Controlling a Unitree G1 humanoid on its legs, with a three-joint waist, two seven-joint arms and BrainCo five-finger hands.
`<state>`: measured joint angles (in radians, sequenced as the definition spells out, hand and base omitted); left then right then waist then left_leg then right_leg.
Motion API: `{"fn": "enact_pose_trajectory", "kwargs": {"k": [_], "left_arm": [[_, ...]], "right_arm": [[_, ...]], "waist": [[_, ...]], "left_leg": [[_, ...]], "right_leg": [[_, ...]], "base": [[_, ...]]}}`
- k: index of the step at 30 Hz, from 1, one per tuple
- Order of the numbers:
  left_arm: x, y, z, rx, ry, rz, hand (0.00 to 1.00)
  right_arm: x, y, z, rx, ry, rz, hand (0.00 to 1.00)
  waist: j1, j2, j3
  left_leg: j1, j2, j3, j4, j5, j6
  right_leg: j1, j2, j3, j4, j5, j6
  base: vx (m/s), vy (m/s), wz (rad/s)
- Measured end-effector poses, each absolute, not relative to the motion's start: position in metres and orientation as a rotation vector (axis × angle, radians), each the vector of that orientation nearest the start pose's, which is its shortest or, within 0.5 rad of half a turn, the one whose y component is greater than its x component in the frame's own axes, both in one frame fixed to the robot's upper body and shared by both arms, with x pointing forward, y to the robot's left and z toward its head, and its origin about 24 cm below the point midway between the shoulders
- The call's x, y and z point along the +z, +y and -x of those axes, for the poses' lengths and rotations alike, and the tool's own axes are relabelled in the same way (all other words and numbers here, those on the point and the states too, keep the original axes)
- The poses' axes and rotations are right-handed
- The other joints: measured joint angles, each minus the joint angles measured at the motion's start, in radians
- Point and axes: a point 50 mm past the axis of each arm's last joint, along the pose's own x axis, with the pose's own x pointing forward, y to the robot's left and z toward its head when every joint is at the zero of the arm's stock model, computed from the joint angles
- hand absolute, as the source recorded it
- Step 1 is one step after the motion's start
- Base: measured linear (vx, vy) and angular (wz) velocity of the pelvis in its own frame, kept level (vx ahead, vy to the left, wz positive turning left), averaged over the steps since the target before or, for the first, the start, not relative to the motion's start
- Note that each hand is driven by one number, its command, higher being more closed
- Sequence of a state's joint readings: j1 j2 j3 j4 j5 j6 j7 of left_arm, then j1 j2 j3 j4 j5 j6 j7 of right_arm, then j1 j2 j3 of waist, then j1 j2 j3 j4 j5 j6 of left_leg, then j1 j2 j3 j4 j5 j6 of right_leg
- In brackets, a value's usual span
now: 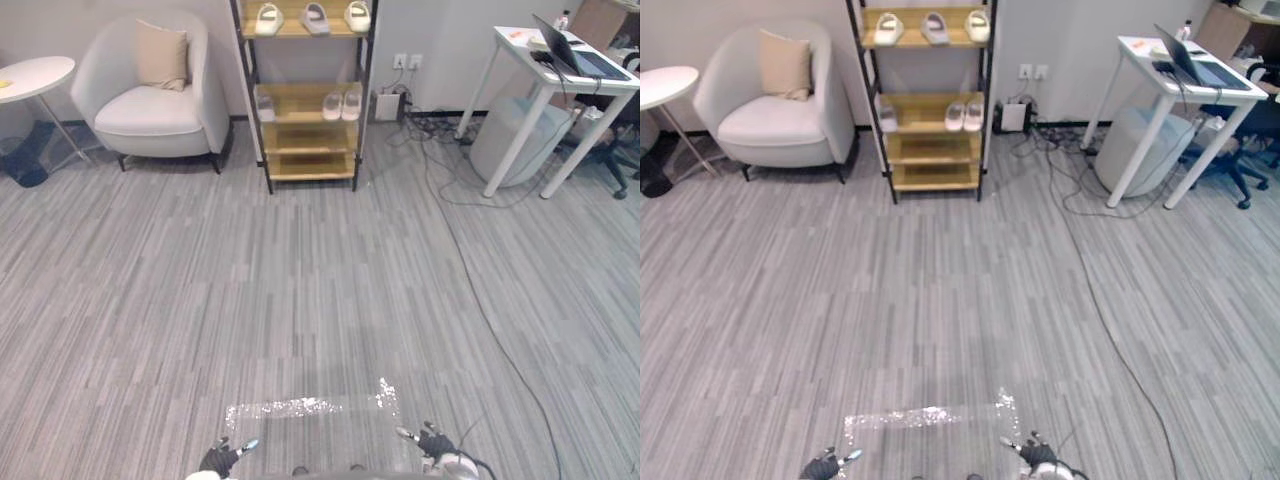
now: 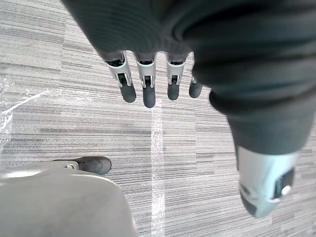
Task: Organize the slippers on the shoe rack
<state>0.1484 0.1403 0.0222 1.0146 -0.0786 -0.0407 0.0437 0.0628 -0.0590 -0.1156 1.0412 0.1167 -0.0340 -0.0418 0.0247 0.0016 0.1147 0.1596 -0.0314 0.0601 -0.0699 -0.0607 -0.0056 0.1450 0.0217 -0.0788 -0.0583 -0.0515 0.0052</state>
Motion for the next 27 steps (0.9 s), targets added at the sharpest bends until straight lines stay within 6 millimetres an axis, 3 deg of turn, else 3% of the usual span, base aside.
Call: {"fn": "enact_pose_trajectory", "kwargs": {"k": [27], "left_arm": [[-0.1592,0.2137,-0.078,0.222,1.101,-0.075,0.0]], "right_arm": [[-0.1599,-0.1906,-0.1022,-0.265,1.068,-0.075,0.0]], "waist": [[0.007,-0.011,0.004]], "left_leg": [[0.024,-0.004,-0.005,-0.026,0.006,0.002]], "right_leg": [[0.014,-0.002,-0.005,-0.015,0.0,-0.001]], "base": [[-0.02,-0.013,0.0]]}}
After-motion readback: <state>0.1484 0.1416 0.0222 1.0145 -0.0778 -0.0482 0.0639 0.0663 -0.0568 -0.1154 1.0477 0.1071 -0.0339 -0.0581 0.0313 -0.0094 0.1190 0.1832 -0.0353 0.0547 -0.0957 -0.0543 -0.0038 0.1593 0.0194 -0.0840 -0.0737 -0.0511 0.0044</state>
